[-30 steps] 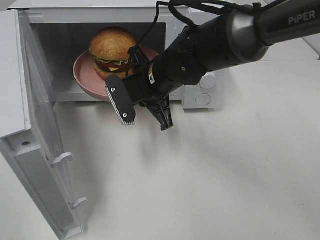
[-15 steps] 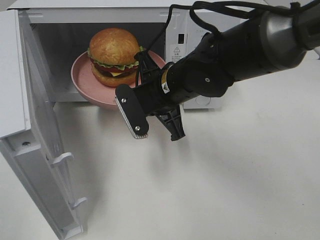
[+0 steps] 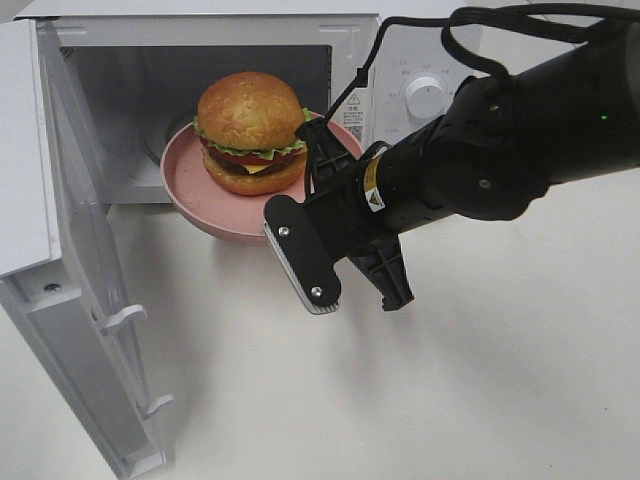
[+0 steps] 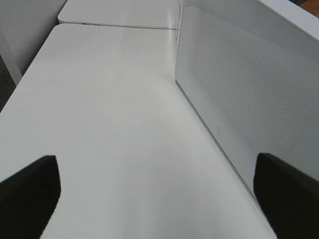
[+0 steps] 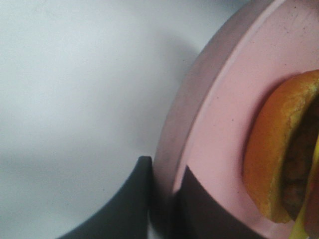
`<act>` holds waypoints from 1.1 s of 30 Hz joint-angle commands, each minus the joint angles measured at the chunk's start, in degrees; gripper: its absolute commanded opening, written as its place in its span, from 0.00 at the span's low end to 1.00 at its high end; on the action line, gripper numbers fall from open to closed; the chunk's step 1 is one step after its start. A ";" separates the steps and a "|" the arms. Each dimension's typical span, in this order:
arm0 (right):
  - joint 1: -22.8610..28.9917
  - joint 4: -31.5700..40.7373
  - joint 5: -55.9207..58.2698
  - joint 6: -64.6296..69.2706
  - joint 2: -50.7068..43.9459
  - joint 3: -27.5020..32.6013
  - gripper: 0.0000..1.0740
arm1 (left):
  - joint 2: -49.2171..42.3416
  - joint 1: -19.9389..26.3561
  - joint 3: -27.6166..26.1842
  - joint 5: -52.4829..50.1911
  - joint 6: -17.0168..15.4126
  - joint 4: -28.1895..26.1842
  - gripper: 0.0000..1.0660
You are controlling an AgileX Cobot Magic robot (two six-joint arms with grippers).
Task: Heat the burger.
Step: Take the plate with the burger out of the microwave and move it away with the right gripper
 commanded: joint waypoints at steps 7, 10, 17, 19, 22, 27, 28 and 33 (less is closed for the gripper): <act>-0.17 -0.52 -2.12 0.69 -8.19 6.53 0.00 | -1.03 0.11 0.17 -0.29 0.06 -0.40 0.92; -0.17 -0.52 -1.49 0.86 -10.54 8.88 0.00 | -1.03 0.11 0.17 -0.29 0.06 -0.40 0.92; -0.17 -0.52 -0.46 0.86 -15.58 13.18 0.00 | -1.03 0.11 0.17 -0.29 0.06 -0.40 0.92; -0.17 -0.52 -0.06 0.97 -17.42 14.50 0.00 | -1.03 0.11 0.17 -0.29 0.06 -0.40 0.92; -0.17 -0.52 0.74 1.26 -20.45 16.39 0.00 | -1.03 0.11 0.17 -0.29 0.06 -0.40 0.92; -0.17 -0.52 3.61 2.23 -26.30 19.42 0.00 | -1.03 0.11 0.17 -0.29 0.06 -0.40 0.92; -0.17 -0.69 4.35 2.69 -27.44 19.82 0.00 | -1.03 0.11 0.17 -0.29 0.06 -0.40 0.92; -0.17 -2.58 8.82 5.84 -32.31 21.66 0.00 | -1.03 0.11 0.17 -0.29 0.06 -0.40 0.92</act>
